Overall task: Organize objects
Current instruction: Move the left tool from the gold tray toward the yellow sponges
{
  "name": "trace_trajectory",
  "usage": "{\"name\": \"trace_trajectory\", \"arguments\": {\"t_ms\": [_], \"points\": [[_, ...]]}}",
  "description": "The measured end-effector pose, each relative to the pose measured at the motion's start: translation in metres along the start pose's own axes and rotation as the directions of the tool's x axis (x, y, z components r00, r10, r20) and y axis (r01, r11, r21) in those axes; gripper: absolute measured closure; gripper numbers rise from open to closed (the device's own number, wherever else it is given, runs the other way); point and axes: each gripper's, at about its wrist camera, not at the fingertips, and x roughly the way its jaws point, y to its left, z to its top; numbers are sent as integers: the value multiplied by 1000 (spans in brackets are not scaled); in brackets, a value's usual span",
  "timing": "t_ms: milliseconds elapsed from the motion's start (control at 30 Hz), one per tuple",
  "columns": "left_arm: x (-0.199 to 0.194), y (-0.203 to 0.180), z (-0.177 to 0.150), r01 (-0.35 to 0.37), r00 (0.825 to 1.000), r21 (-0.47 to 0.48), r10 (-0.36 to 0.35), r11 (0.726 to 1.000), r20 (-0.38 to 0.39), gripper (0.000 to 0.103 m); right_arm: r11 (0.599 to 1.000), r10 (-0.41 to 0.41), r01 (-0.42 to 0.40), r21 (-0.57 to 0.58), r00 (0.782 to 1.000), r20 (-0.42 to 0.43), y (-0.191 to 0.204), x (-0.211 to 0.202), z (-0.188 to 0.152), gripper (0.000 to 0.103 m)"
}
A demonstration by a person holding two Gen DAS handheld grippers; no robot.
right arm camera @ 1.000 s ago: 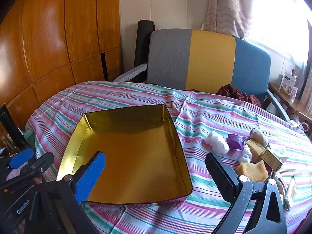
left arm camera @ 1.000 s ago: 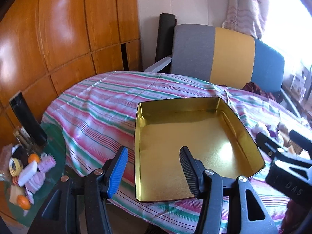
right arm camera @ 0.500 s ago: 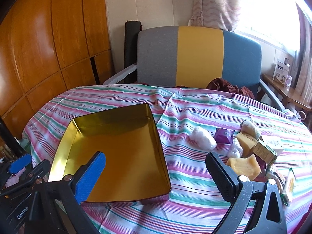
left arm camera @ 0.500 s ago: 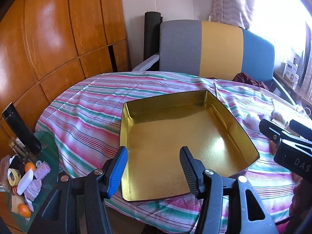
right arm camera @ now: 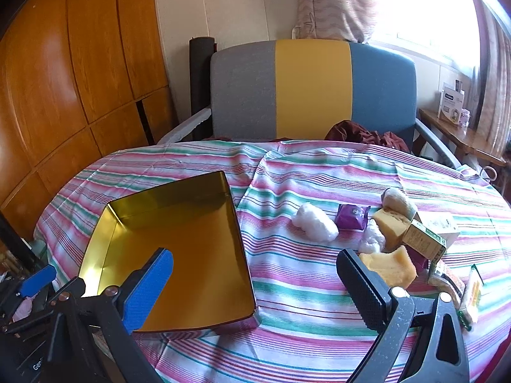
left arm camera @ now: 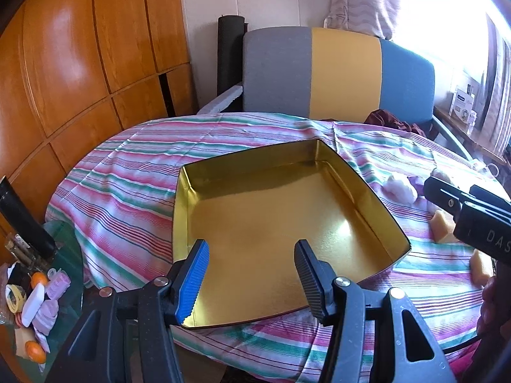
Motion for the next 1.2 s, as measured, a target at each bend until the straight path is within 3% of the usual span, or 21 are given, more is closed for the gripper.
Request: {"name": "trace_trajectory", "arguments": {"t_ms": [167,333,533,700,833,1133,1200], "points": [[1,-5,3,10,1000,3,-10,1000,5,47,1000,0,0,-20,1000,7,1,-2,0,0],[2,-10,7,88,996,-5,-88,996,6,46,1000,-17,17,-17,1000,11,-5,-4,1,0],[4,-16,12,287,957,-77,-288,955,-7,37,999,-50,50,14,998,23,-30,-10,6,0],[8,-33,16,330,943,-57,-331,942,-13,37,996,-55,52,77,998,33,-69,-18,11,0],[16,-48,17,421,905,-37,-422,906,-46,37,986,-84,78,147,996,35,-114,-25,14,0],[30,-104,21,500,858,73,-482,863,-178,37,917,-243,230,325,970,-1,-239,-35,6,0],[34,-120,23,526,839,90,-499,846,-214,37,902,-267,254,350,964,-11,-259,-33,-1,0]]}}
